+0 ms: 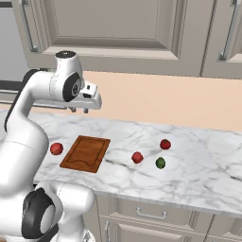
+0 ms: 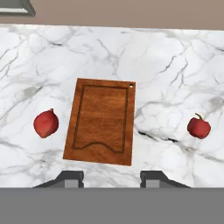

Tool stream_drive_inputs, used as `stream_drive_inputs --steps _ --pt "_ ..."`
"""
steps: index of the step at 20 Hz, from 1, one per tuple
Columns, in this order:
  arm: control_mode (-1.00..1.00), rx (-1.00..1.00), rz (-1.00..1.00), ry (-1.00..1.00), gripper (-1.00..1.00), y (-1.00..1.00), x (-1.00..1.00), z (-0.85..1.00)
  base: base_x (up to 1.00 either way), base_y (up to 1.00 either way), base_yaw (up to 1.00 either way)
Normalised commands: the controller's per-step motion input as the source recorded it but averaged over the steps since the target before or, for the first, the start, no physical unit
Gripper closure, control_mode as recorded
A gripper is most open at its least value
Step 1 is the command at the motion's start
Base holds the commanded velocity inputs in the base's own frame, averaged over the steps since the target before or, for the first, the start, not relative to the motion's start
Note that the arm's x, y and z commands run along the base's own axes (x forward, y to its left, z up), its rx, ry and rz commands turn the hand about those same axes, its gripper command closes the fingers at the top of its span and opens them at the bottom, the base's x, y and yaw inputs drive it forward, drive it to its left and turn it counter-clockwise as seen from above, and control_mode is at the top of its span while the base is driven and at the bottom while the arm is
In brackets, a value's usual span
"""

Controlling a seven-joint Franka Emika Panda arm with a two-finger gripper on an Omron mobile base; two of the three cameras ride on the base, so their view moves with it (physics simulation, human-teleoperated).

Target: Place the avocado, onion, tomato, and bell pepper on the cutting board.

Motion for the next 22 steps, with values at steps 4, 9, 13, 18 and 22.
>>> stream_drive_inputs --steps 4,9,13,18,22 --pt "-1.0 0.0 0.0 -0.01 -1.0 0.01 -0.21 -0.01 0.0 0.0 0.0" --pt "-1.0 0.06 -0.04 0.0 -1.0 0.04 -0.5 -0.26 0.0 0.0 0.0" --pt "-1.0 0.04 -0.05 0.01 -1.0 0.63 -0.25 -0.29 0.0 0.0 0.0" --pt "-1.0 0.0 0.0 0.0 -1.0 0.8 0.0 0.01 0.0 0.0 0.0" --pt "-1.0 0.0 0.0 0.0 -1.0 0.78 0.02 0.02 0.0 0.0 0.0"
